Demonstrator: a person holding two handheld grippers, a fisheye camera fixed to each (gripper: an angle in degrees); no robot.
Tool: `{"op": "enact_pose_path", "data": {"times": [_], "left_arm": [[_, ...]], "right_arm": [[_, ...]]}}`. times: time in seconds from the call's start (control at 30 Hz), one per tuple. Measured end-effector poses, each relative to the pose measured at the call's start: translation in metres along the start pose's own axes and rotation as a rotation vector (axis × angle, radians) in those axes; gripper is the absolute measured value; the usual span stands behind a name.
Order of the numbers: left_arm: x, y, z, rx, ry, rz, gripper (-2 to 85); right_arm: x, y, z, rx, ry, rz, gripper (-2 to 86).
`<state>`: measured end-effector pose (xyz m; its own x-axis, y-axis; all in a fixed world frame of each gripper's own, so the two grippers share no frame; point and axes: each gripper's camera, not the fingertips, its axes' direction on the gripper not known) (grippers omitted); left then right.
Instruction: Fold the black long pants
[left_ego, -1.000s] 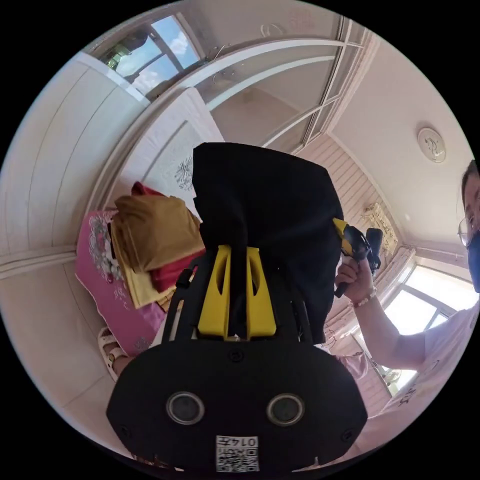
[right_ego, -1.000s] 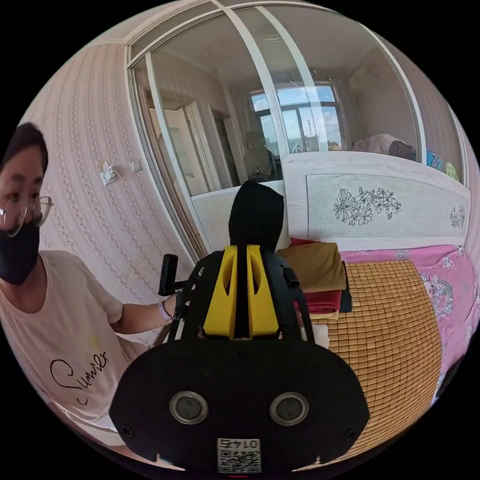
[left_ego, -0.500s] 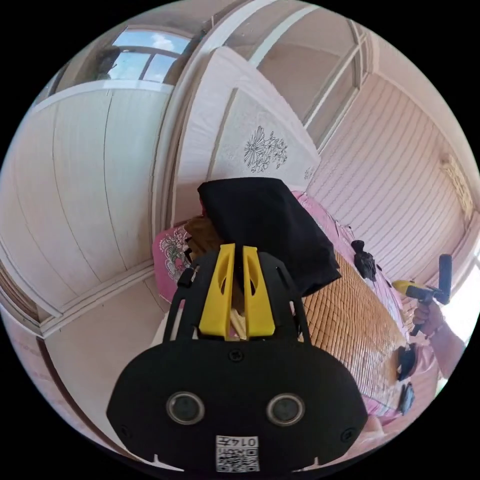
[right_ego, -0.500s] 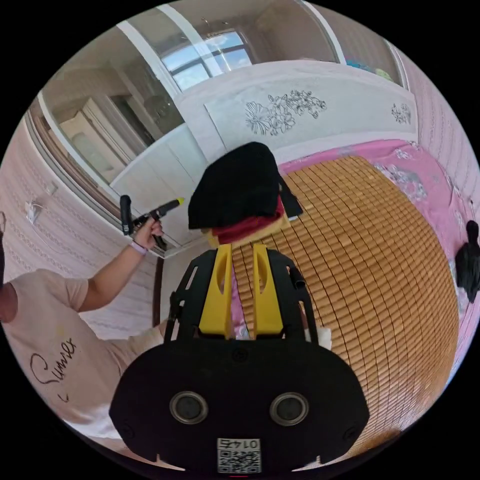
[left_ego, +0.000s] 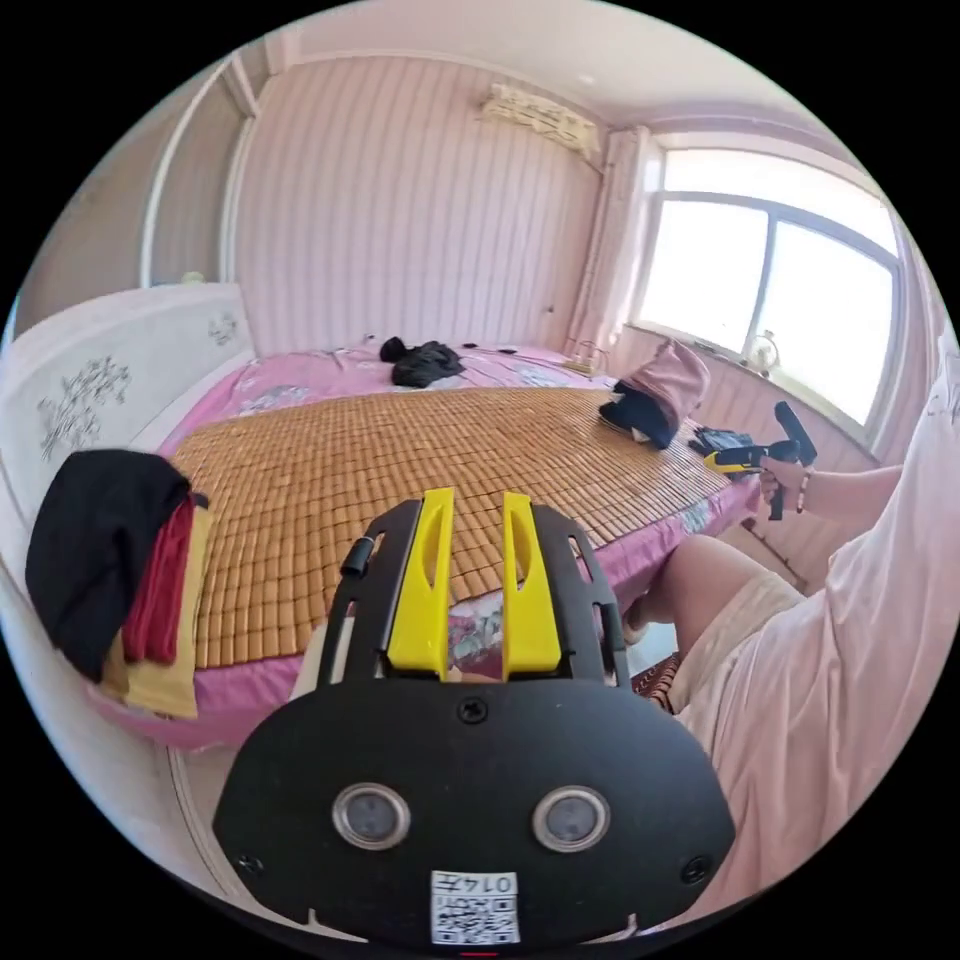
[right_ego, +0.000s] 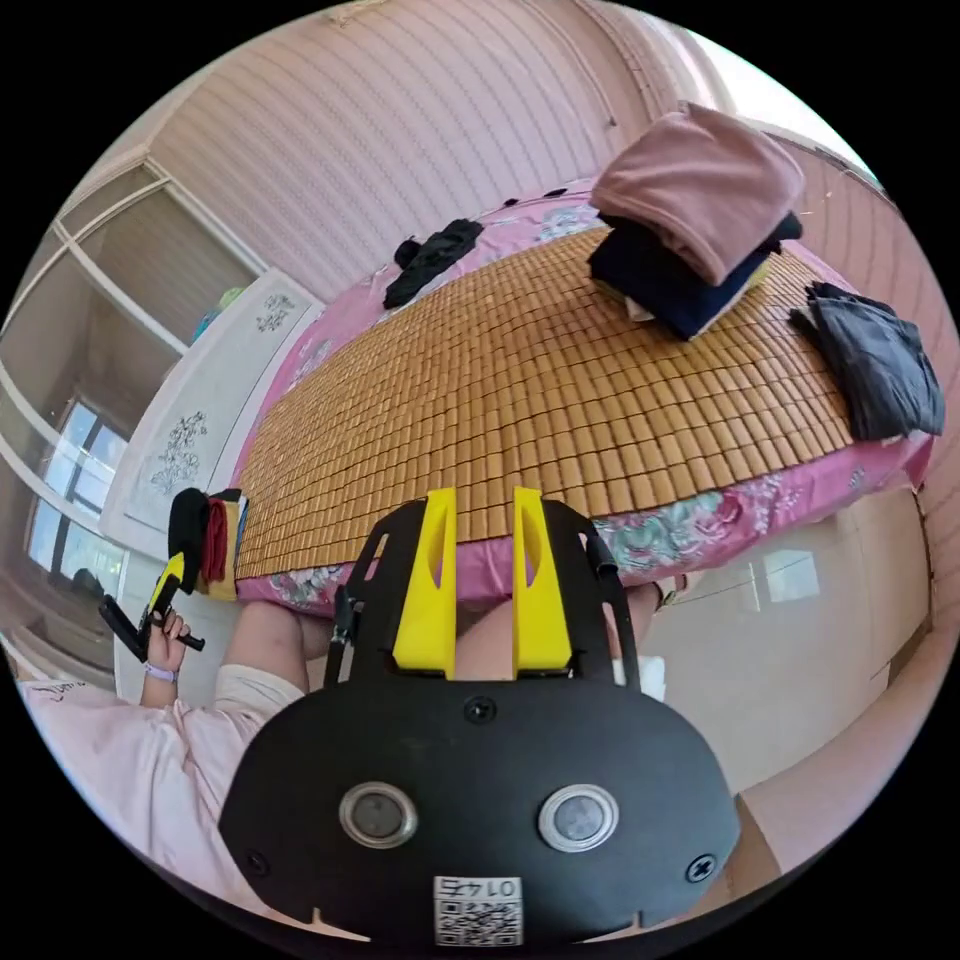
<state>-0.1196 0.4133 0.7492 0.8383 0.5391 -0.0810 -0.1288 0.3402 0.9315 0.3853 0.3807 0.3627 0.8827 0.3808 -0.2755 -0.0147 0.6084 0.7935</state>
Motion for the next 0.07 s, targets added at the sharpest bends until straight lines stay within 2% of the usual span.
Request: {"op": "enact_pose_path", "data": {"times": [0.07], "left_arm": [[0.039, -0.028, 0.034, -0.022, 0.081, 0.128, 9.5]], "right_arm": [[0.055, 0.027, -0.030, 0.068, 0.051, 0.081, 9.7]]}}
